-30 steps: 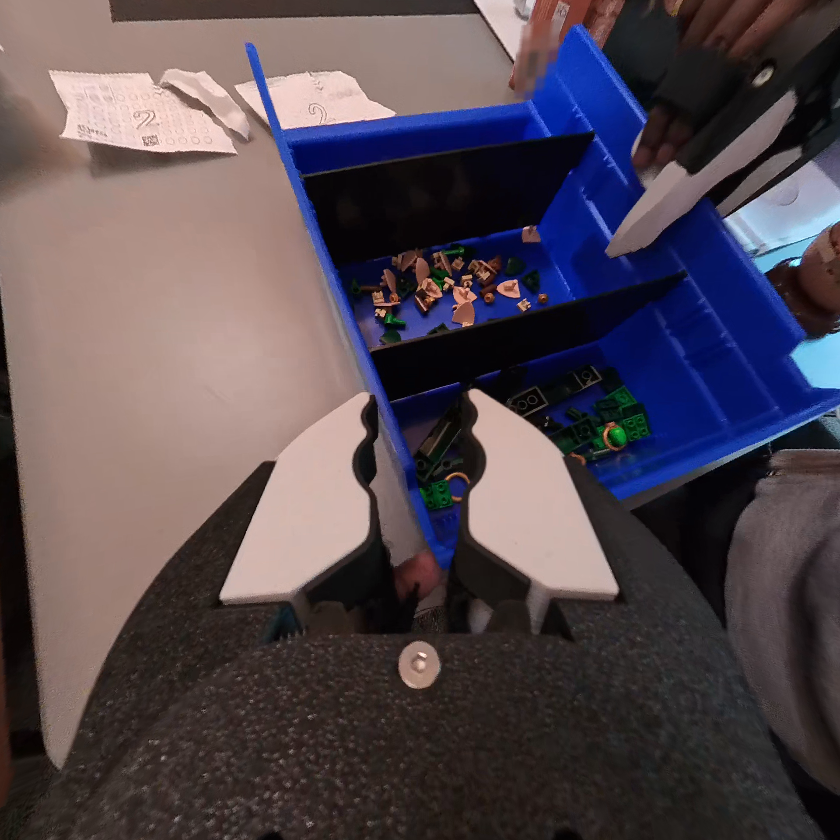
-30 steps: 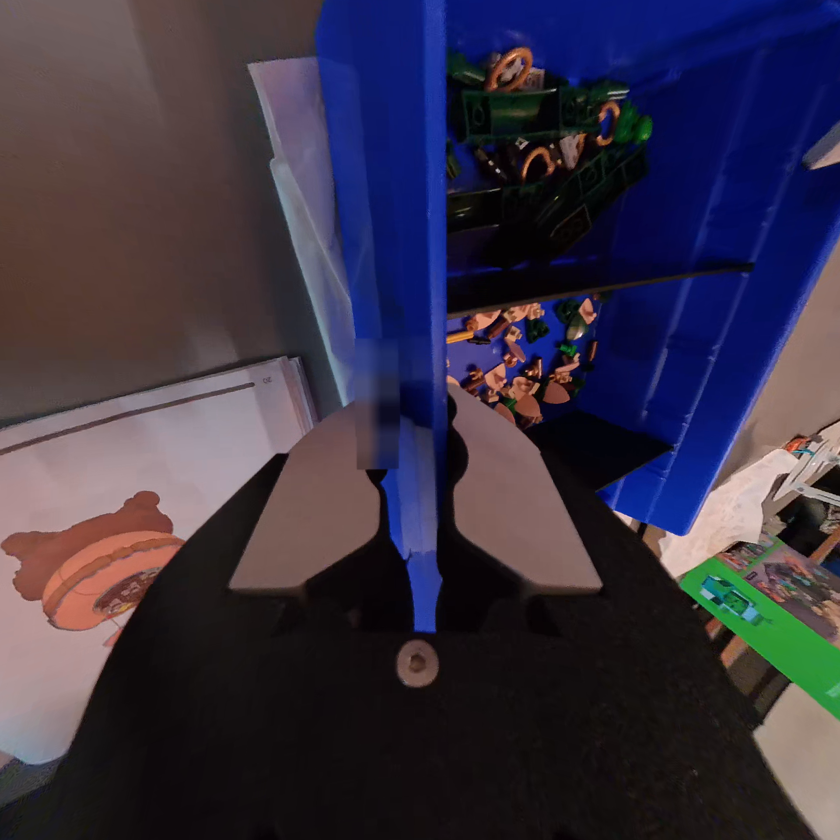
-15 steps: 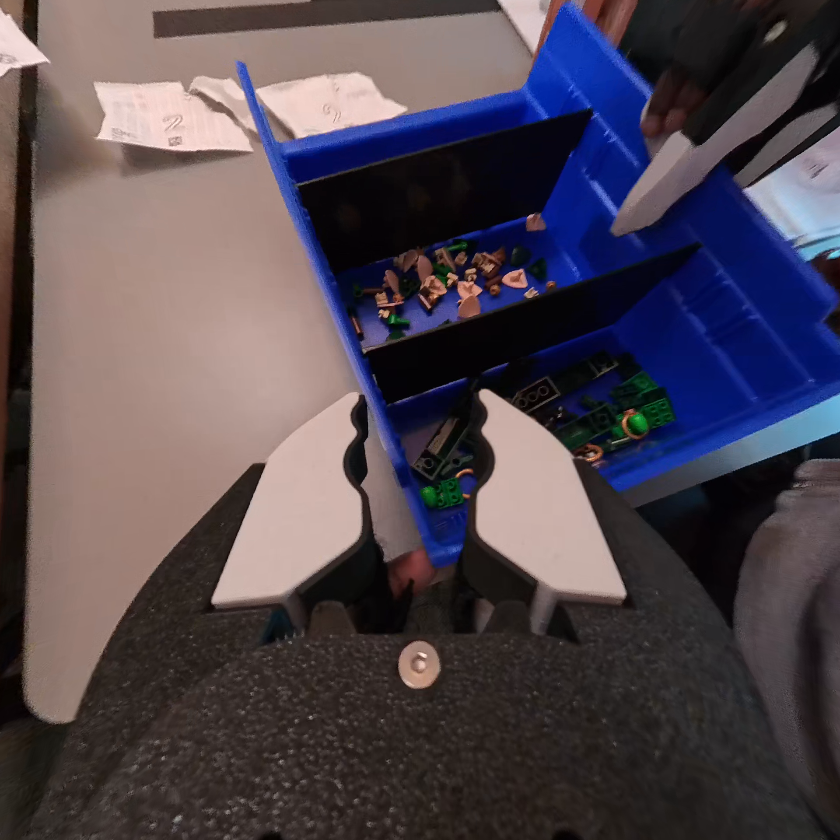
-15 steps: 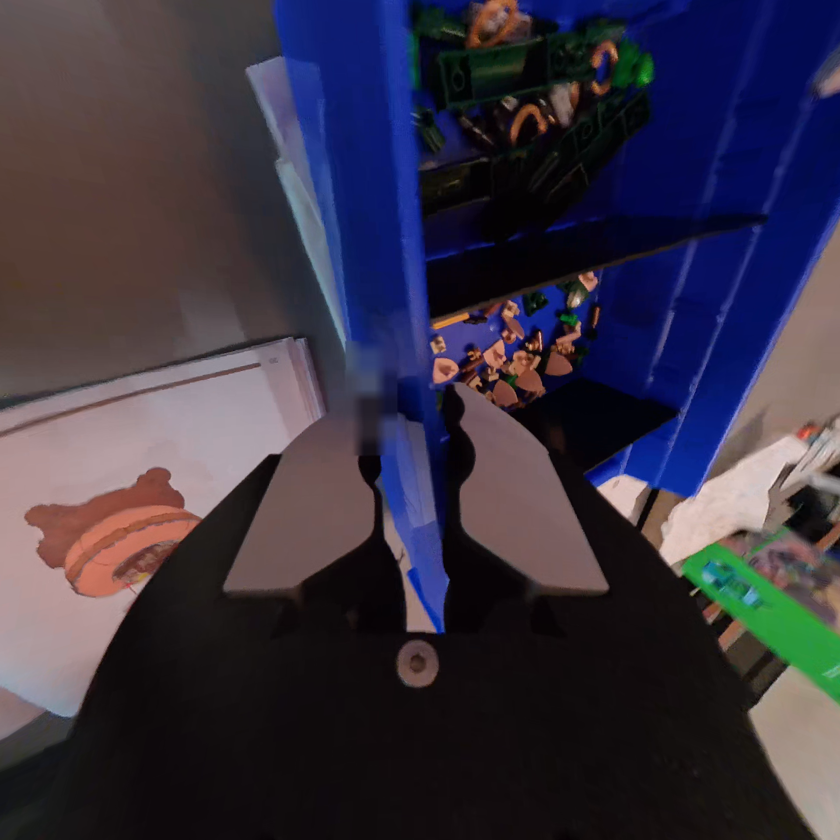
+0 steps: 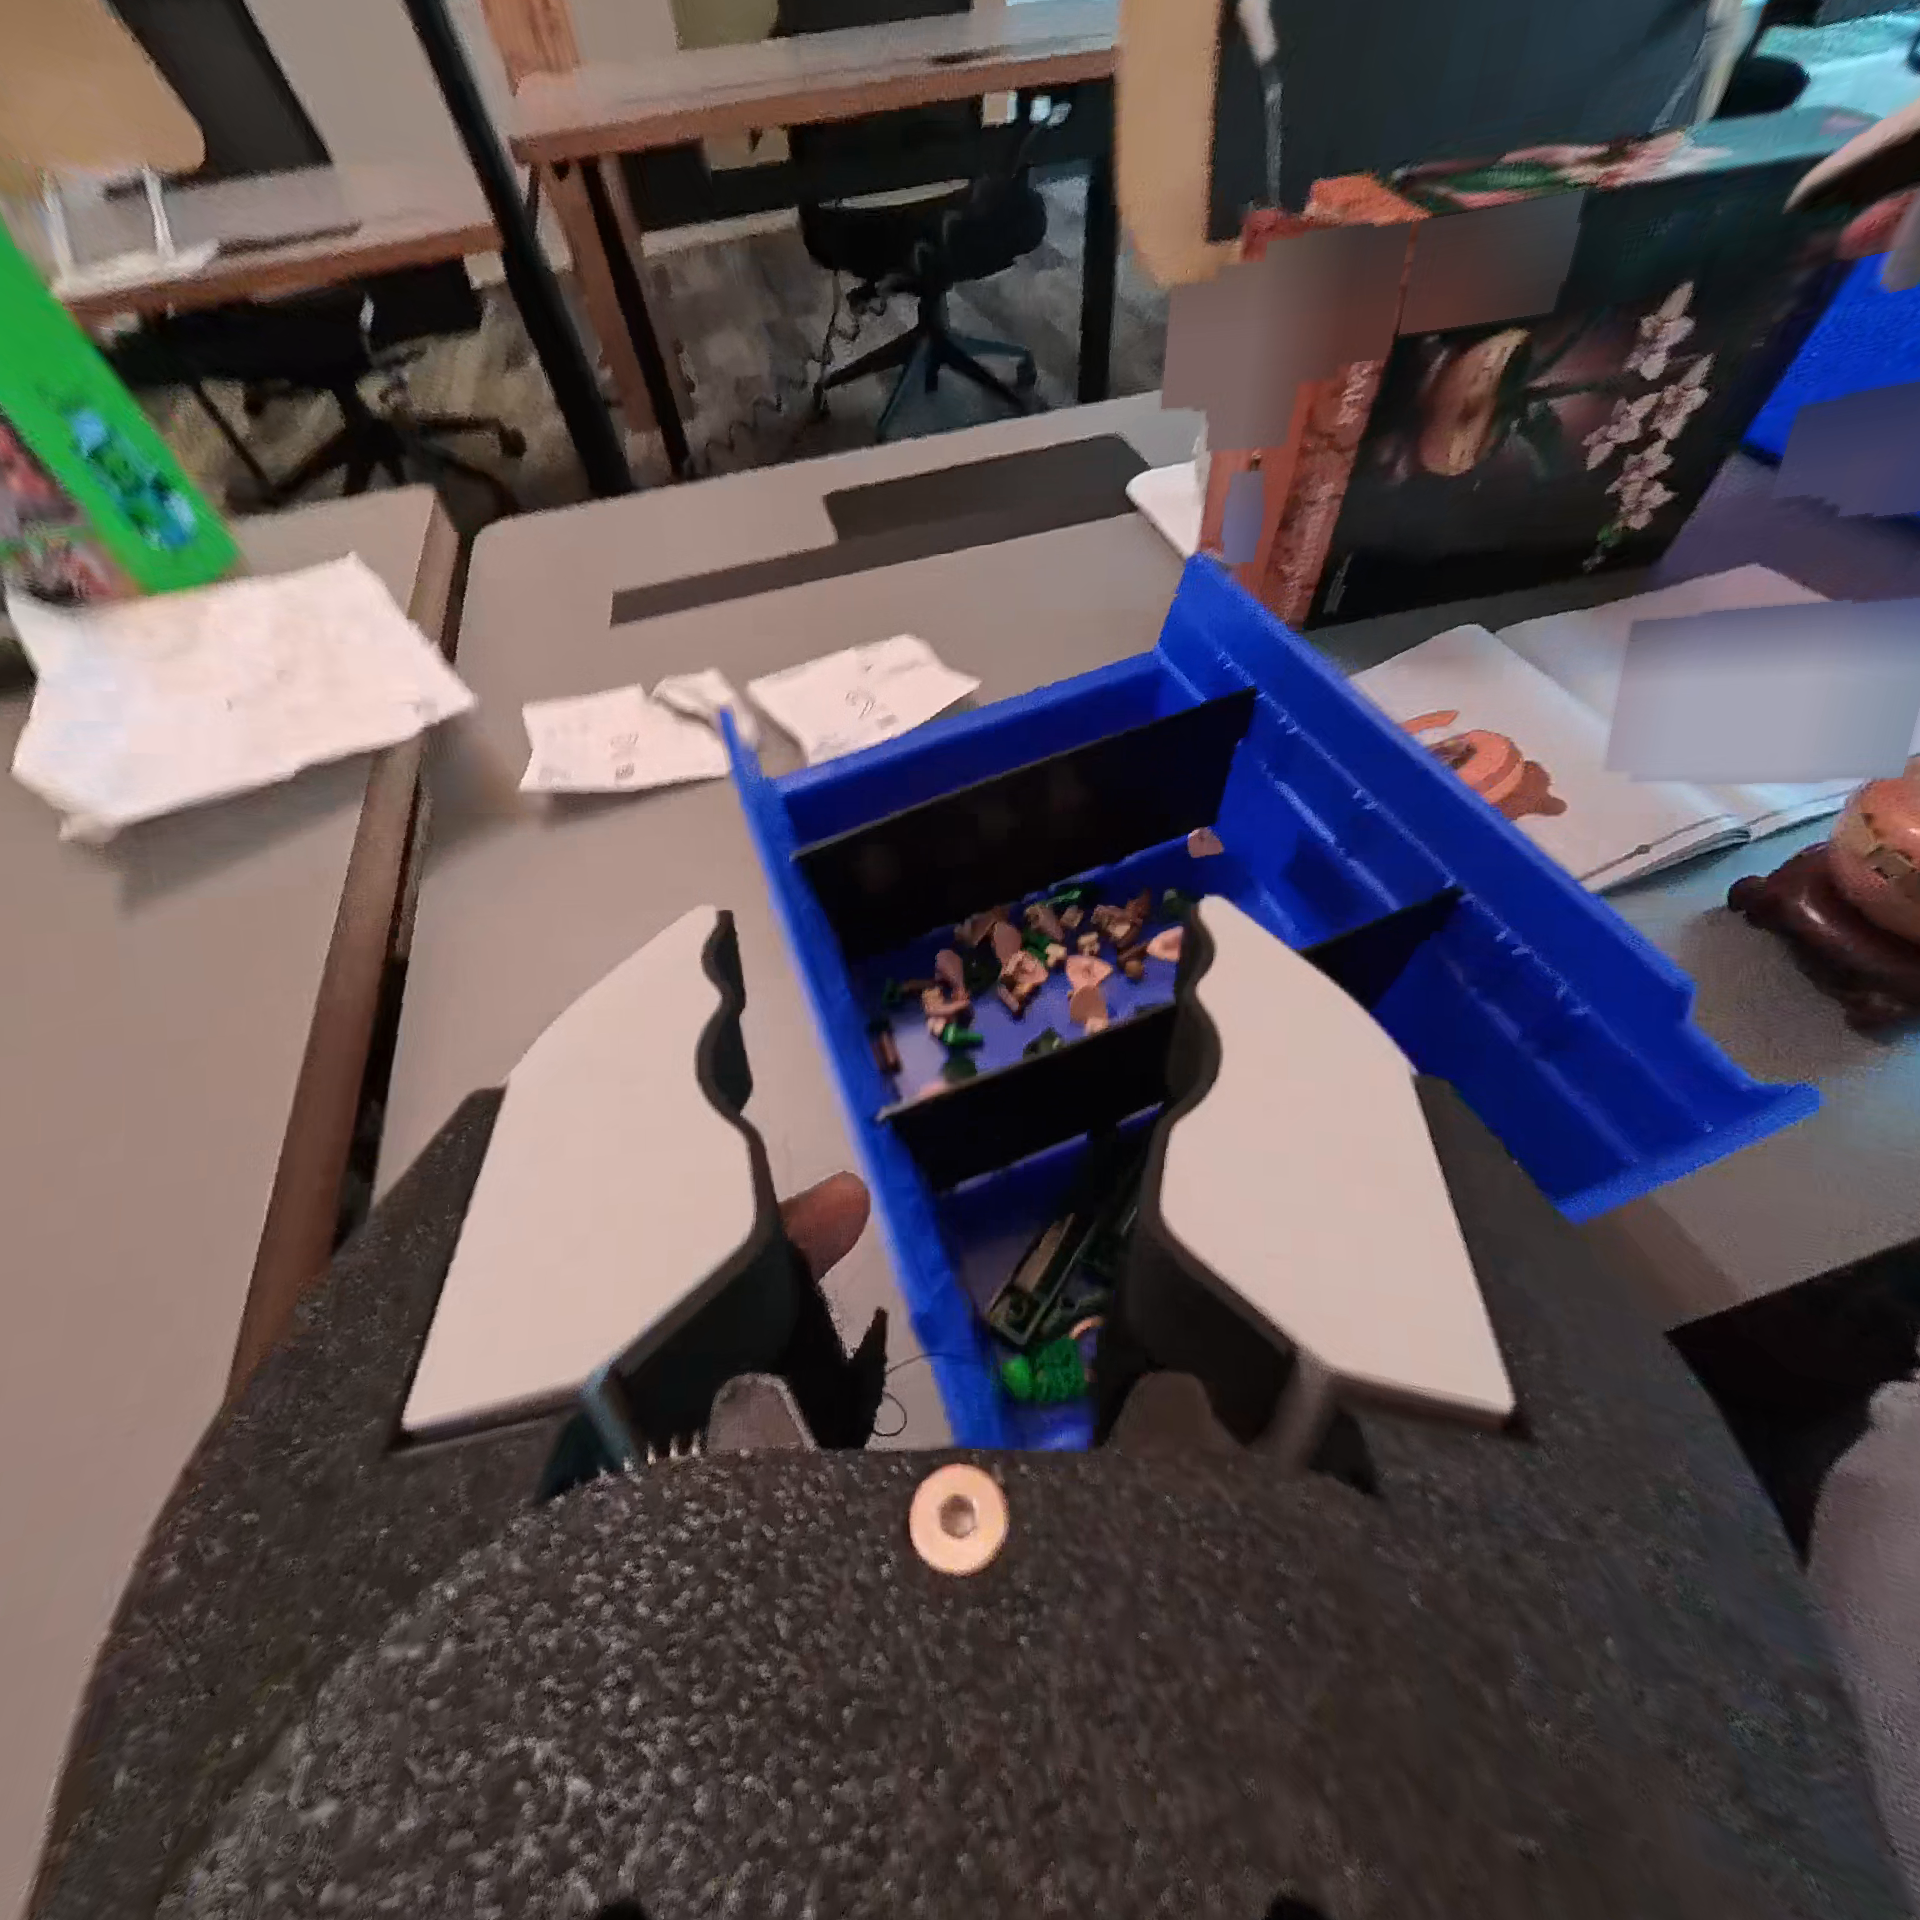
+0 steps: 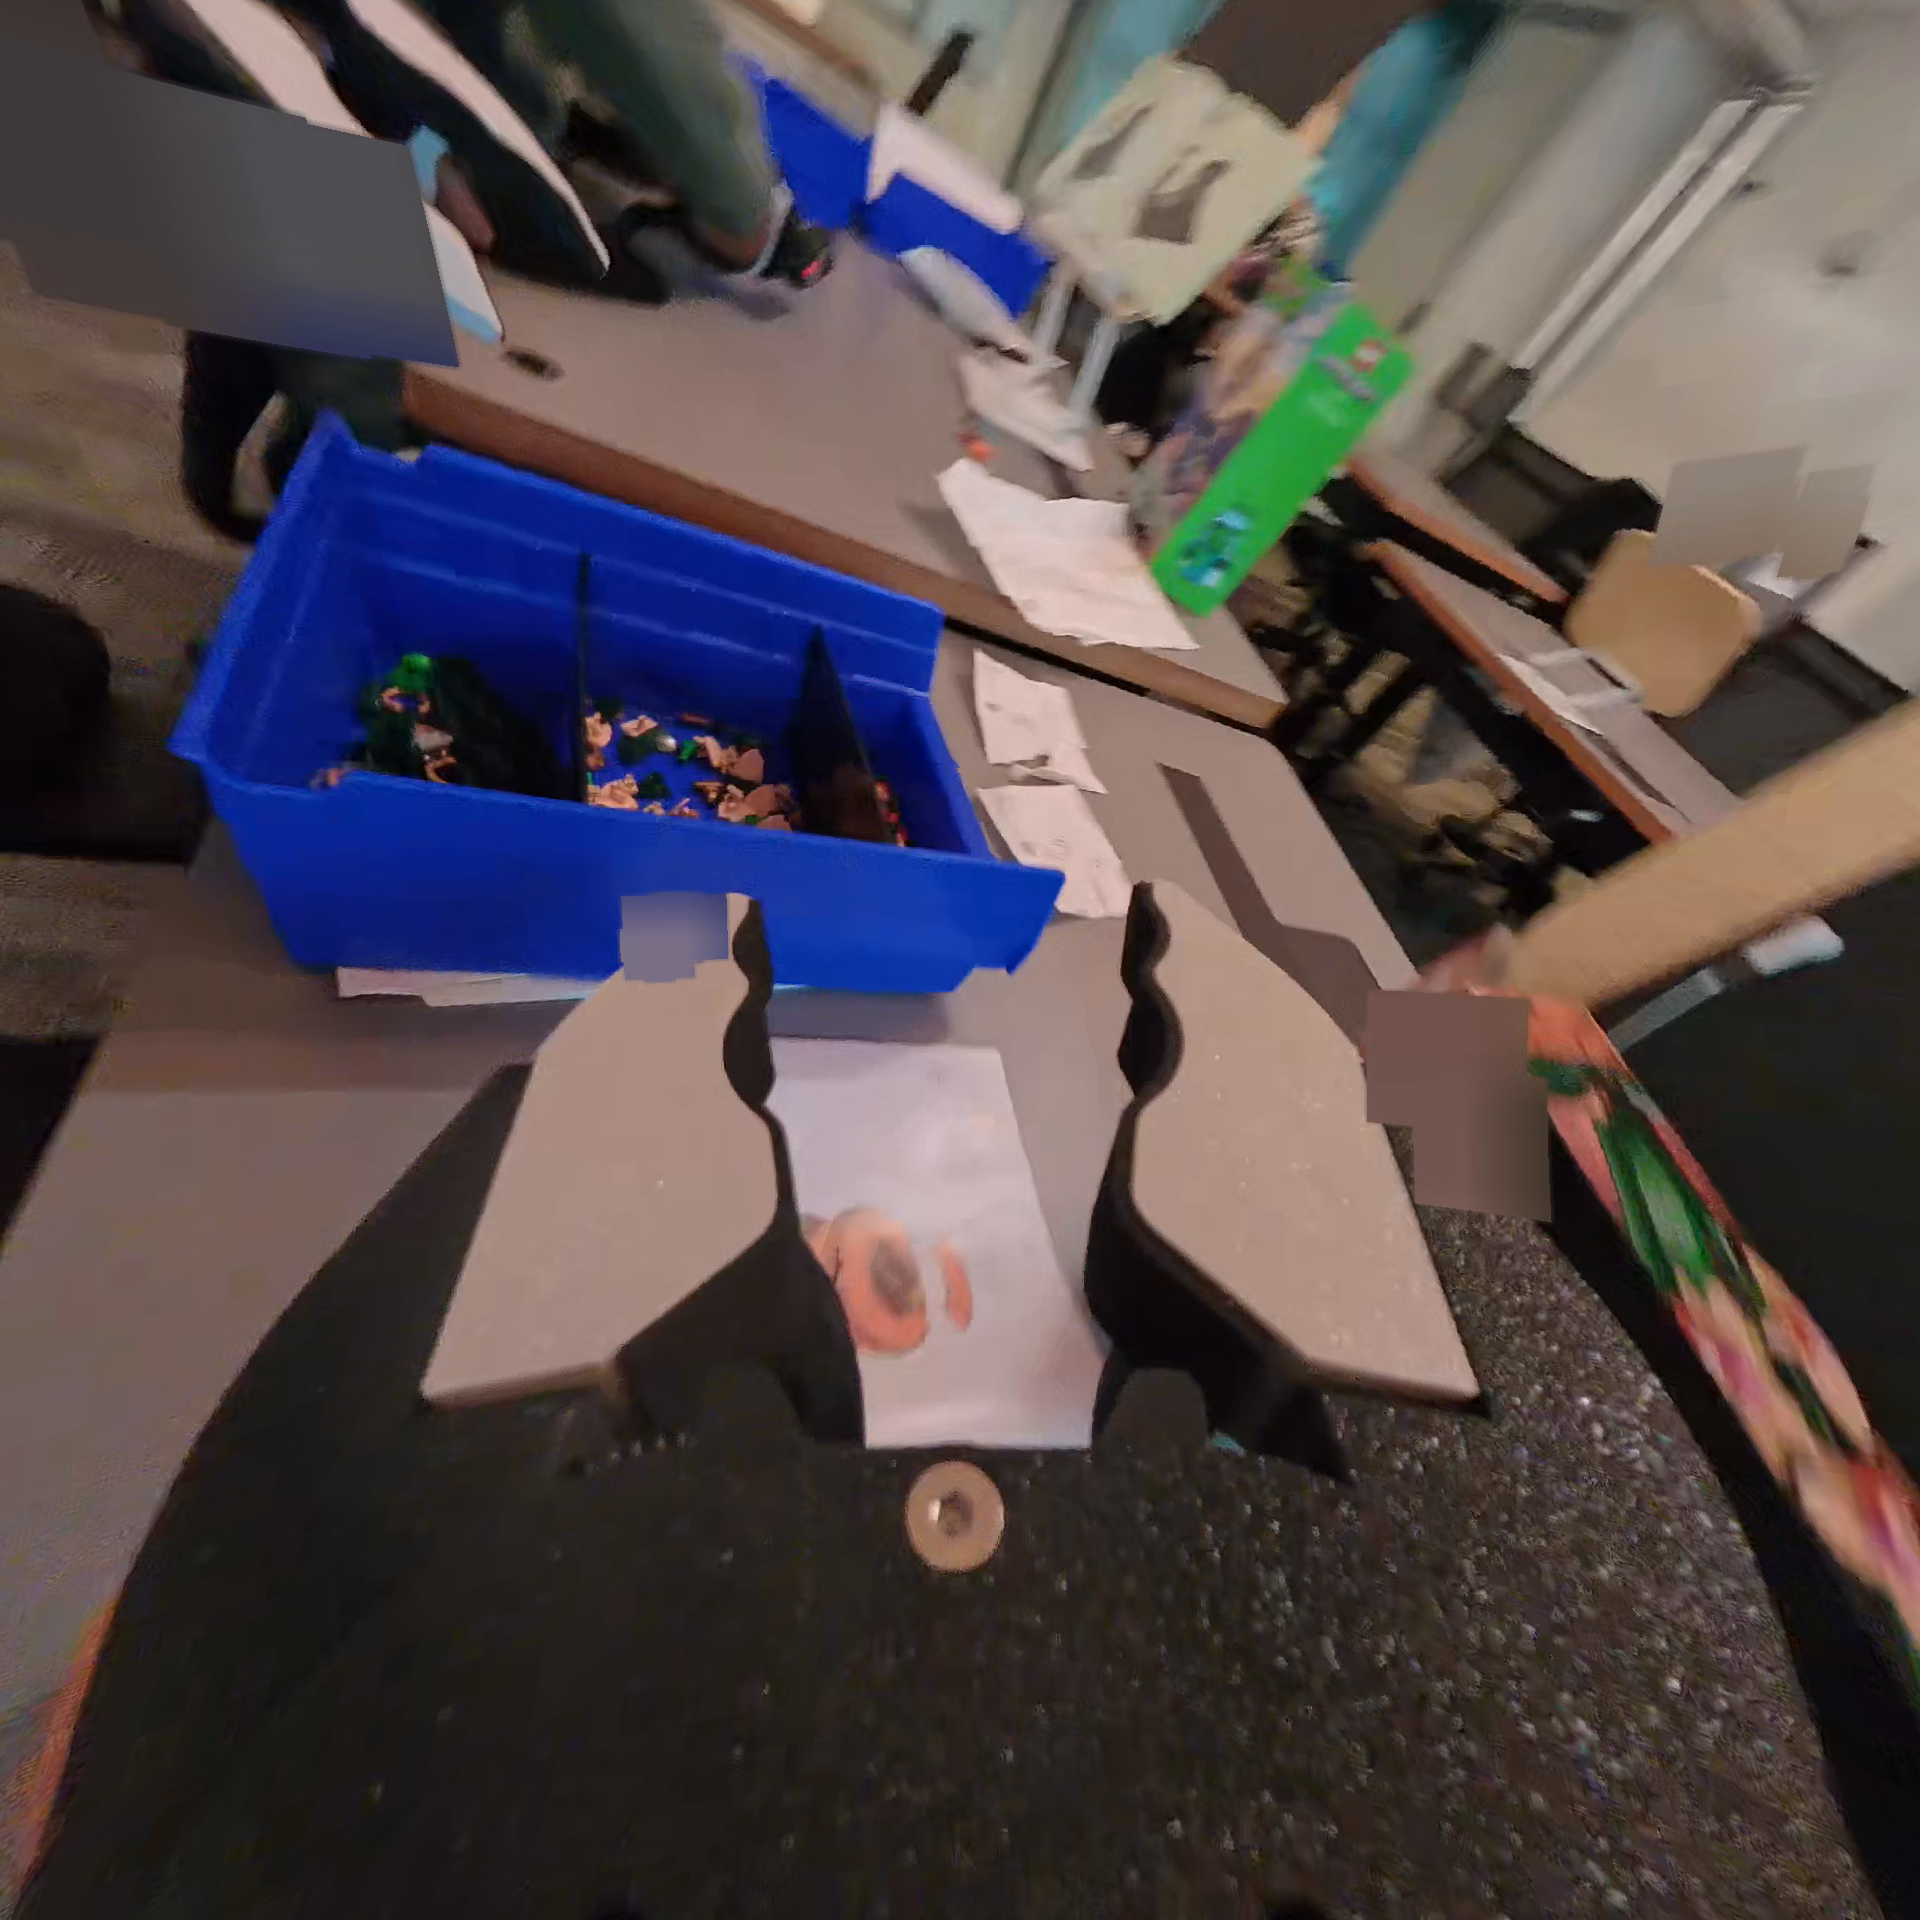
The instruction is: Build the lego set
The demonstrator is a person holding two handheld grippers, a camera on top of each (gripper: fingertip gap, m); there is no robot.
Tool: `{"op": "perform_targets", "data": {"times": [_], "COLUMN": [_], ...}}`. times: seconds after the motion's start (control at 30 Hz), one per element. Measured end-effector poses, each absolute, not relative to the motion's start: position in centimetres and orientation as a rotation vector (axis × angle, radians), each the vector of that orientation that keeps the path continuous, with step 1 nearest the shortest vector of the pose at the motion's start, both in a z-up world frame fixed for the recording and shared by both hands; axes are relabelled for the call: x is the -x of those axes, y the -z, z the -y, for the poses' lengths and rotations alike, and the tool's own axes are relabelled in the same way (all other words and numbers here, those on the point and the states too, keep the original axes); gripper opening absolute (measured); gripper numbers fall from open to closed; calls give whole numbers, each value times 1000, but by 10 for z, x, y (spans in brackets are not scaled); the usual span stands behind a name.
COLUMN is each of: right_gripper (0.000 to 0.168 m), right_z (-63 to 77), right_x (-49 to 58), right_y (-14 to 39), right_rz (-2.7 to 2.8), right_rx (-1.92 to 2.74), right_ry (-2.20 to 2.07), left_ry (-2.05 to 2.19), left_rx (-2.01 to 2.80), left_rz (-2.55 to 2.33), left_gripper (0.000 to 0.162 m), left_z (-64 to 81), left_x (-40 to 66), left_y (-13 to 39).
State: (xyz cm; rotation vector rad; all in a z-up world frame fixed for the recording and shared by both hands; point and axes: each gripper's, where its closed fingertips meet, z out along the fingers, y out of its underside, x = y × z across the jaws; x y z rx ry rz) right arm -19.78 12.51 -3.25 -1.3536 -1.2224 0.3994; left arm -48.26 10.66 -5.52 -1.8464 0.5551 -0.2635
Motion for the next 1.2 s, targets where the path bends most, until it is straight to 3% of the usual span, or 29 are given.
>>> {"op": "perform_targets", "data": {"times": [0.37,0.63,0.83,1.03,1.2], "right_gripper": [57,49,56,57,98], "right_z": [-25,-1,-18,-41,-6], "right_x": [19,-64,-11,109,253], "right_y": [89,90,95,44,61], "right_rz": [566,340,545,708,888], "right_rx": [1658,1670,1690,1628,1723], "right_ry": [-201,-26,-133,-497,-957], "left_ry": [274,276,182,342,791], "left_rx": [1798,1796,1887,1989,2043], "left_rz": [-614,-733,-648,-553,-498], "left_gripper": [75,75,74,75,94], "left_z": [-98,-95,-99,-111,-119], "left_x": [412,370,409,469,494], "left_y": [51,41,50,74,100]}}
